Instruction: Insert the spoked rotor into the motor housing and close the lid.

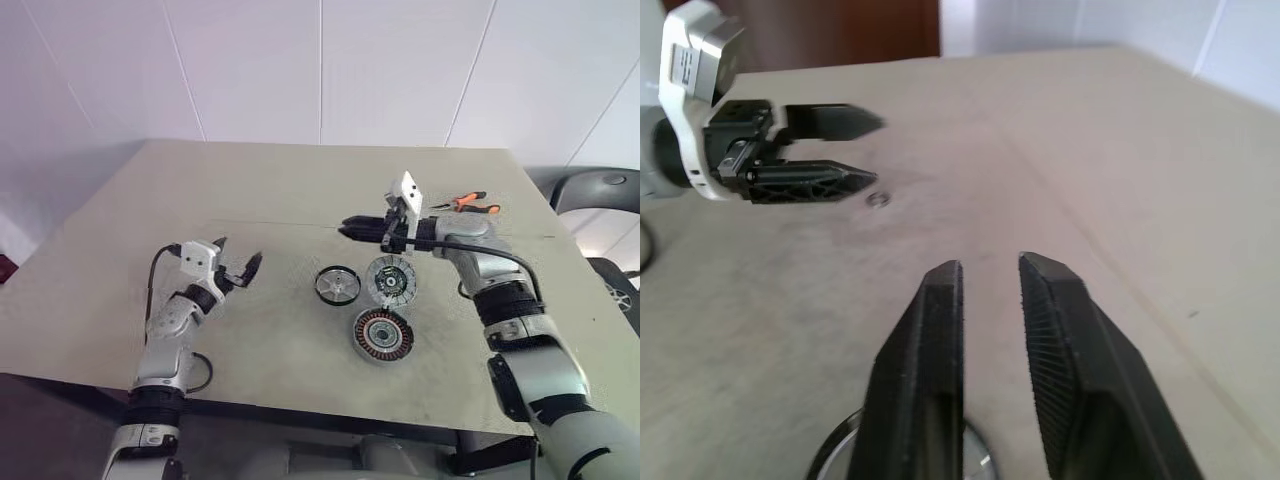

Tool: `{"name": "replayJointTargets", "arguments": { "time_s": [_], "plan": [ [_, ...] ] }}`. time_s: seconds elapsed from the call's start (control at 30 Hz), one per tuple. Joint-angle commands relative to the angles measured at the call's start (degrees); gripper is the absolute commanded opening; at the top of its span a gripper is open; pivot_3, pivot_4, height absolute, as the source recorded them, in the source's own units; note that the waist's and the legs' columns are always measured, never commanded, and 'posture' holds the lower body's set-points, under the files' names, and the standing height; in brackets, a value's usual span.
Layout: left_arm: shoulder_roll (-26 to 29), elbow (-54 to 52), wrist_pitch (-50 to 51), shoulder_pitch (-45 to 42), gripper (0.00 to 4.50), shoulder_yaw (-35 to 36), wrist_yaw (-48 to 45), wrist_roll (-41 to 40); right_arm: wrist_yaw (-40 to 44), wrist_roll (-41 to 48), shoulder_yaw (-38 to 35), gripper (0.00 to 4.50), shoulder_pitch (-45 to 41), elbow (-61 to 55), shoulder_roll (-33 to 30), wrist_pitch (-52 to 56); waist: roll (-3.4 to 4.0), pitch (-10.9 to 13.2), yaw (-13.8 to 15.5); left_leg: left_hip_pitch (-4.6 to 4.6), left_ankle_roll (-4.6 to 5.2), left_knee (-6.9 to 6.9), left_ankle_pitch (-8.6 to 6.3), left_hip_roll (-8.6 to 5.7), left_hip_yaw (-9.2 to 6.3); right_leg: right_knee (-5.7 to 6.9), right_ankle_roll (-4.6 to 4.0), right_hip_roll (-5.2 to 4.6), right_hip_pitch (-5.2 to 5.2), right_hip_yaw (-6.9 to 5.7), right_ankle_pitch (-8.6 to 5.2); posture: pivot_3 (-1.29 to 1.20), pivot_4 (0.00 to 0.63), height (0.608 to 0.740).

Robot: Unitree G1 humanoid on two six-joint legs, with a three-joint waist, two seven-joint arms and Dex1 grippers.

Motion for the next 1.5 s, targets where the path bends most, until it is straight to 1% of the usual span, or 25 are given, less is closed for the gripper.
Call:
{"name": "replayJointTargets", "arguments": {
  "time_s": [0.03, 0.1, 0.17, 0.43, 0.53, 0.7, 0.87, 1.07, 1.17, 1.33, 1.47, 1.5],
  "plan": [
    [-1.10, 2.36, 0.14, -2.51, 4.50, 4.28, 10.38, 1.38, -0.39, -0.20, -1.82, 0.95, -1.48, -2.72, -0.64, -1.50, 0.00, 0.00, -0.04, 0.01, 0.00, 0.00, 0.00, -0.03, 0.00, -0.04, 0.00, -0.03, 0.04, 0.00, 0.00, 0.00, 0.000, 0.740],
    [-1.52, 3.84, 0.33, -2.85, 4.50, 5.35, 13.90, 1.99, -0.10, -0.41, -1.86, 0.95, -1.36, -2.55, -0.73, -1.66, -0.02, -0.01, -0.21, 0.04, 0.00, 0.01, 0.00, -0.05, 0.01, -0.10, 0.00, -0.04, 0.11, 0.00, 0.00, 0.00, 0.000, 0.740],
    [-1.78, 4.43, 1.11, -2.95, 4.50, 5.71, 14.85, 1.51, 0.36, -0.44, -1.88, 0.95, -1.18, -2.77, -0.86, -1.69, -0.02, -0.01, -0.33, 0.04, 0.00, -0.01, 0.00, -0.06, 0.04, -0.10, 0.01, -0.04, 0.10, 0.00, 0.00, 0.00, 0.000, 0.740],
    [-1.81, 3.41, 5.85, -3.03, 4.50, 4.52, 9.80, -1.68, 0.67, -0.42, -2.34, 0.95, -1.22, -3.50, -0.99, -1.73, -0.02, -0.01, -0.46, 0.04, 0.00, -0.03, 0.00, -0.04, 0.14, -0.08, 0.00, 0.01, 0.10, -0.07, 0.00, 0.00, 0.000, 0.740],
    [-1.90, 3.21, 7.70, -2.95, 4.50, 4.64, 9.42, -2.11, 0.75, -1.02, -2.15, 0.95, -1.26, -2.91, -1.31, -2.16, -0.02, -0.01, -0.46, 0.05, 0.00, -0.03, 0.00, -0.05, 0.15, -0.08, 0.00, 0.01, 0.11, -0.07, 0.00, 0.00, 0.000, 0.740],
    [-1.24, 4.14, 12.47, -2.43, 4.50, 2.67, 7.29, -1.16, 0.91, -0.57, -2.25, 0.95, -1.11, -3.72, -1.33, -1.69, -0.02, -0.01, -0.48, 0.05, 0.00, -0.04, 0.00, -0.04, 0.14, -0.08, 0.00, 0.01, 0.10, -0.07, 0.00, 0.00, 0.000, 0.740],
    [0.05, 4.78, 15.83, -2.20, 4.50, 1.15, 7.22, 0.39, 0.83, 0.34, -2.72, 0.95, -0.92, -4.17, -0.90, -1.12, 0.03, -0.04, -0.50, 0.11, 0.00, -0.04, 0.00, -0.04, 0.15, -0.08, 0.00, 0.01, 0.16, -0.07, 0.00, 0.00, 0.000, 0.740],
    [1.25, 6.11, 18.75, -2.97, 4.50, 1.46, 5.76, 0.00, 0.79, 0.66, -2.74, 0.95, -0.41, -4.87, -0.48, -1.17, 0.07, -0.06, -0.51, 0.17, 0.00, -0.03, 0.00, -0.04, 0.14, -0.07, 0.00, 0.03, 0.21, -0.07, 0.00, 0.00, 0.000, 0.740],
    [1.57, 6.95, 19.67, -3.42, 3.91, 2.02, 5.81, -0.20, 0.54, 0.77, -2.89, 0.90, -0.31, -5.17, -0.35, -1.18, 0.09, -0.08, -0.51, 0.19, 0.00, -0.03, 0.00, -0.03, 0.14, -0.05, 0.00, 0.04, 0.21, -0.07, 0.00, 0.00, 0.000, 0.740],
    [1.61, 6.42, 21.16, -3.21, 2.32, 1.71, 4.53, -0.49, 0.31, 0.93, -2.95, 0.90, 0.11, -5.81, -0.30, -1.18, 0.09, -0.08, -0.45, 0.16, 0.00, -0.03, 0.00, -0.03, 0.13, -0.08, 0.00, 0.03, 0.21, -0.07, 0.00, 0.00, 0.000, 0.740],
    [1.48, 6.08, 21.59, -3.06, 0.94, 1.62, 4.31, -0.35, 0.10, 0.98, -2.98, 0.90, 0.56, -6.30, -0.12, -1.22, 0.10, -0.09, -0.36, 0.13, 0.00, -0.04, 0.00, -0.06, 0.13, -0.11, 0.00, -0.03, 0.21, -0.07, 0.00, 0.00, 0.000, 0.740],
    [1.50, 6.07, 21.67, -3.08, 0.68, 1.59, 4.20, -0.30, 0.05, 0.94, -2.97, 0.90, 0.62, -6.31, -0.08, -1.27, 0.10, -0.09, -0.39, 0.14, 0.00, -0.03, 0.00, -0.06, 0.13, -0.11, 0.00, -0.03, 0.22, -0.07, 0.00, 0.00, 0.000, 0.740]
  ]
}}
